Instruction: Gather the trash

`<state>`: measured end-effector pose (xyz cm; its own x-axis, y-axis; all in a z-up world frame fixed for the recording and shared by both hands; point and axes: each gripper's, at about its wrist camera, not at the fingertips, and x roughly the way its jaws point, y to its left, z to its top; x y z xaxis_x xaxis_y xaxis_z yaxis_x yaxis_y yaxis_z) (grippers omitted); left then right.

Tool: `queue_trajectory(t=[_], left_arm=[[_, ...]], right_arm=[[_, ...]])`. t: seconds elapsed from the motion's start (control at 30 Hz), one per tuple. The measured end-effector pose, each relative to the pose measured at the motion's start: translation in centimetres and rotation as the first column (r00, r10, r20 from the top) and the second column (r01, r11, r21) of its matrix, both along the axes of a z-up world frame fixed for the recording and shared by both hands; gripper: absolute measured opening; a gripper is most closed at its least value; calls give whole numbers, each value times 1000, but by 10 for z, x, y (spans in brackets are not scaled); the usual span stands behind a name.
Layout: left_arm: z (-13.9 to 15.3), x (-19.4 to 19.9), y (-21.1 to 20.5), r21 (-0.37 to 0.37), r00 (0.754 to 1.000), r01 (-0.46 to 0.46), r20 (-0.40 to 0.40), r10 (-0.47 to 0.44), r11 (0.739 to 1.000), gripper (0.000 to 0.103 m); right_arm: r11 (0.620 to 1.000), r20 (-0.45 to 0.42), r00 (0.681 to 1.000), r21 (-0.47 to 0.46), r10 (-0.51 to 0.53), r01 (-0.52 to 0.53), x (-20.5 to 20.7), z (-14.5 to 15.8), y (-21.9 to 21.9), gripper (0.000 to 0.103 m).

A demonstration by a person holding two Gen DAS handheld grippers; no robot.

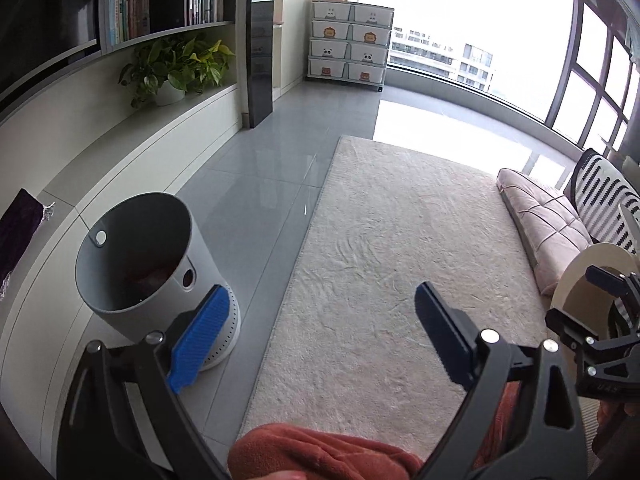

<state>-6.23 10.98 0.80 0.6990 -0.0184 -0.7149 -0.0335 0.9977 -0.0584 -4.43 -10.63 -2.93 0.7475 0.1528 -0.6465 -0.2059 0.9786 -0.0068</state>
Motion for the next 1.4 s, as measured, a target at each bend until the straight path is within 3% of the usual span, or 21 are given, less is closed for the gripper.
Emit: queue_trajectory(t=[0.37,0.57,0.9,1.4], left_arm=[[-11,-3,-84,96,989,118,-97,-109,988,94],[-6,-12,-113,150,984,155,-109,-139,977,94],[16,8,-128,167,983,161,-112,-144,973,94],[40,39,-134,188,986,127,-127,-104,974,94]], right_arm=[[989,-94,985,26,-144,147,-22,-18,-75,96],[987,-114,981,37,-154,159,-29,-13,-86,96],[990,-94,990,79,-106,113,-13,12,-96,96],[993,-38,994,64,-99,101,21,45,-108,96]])
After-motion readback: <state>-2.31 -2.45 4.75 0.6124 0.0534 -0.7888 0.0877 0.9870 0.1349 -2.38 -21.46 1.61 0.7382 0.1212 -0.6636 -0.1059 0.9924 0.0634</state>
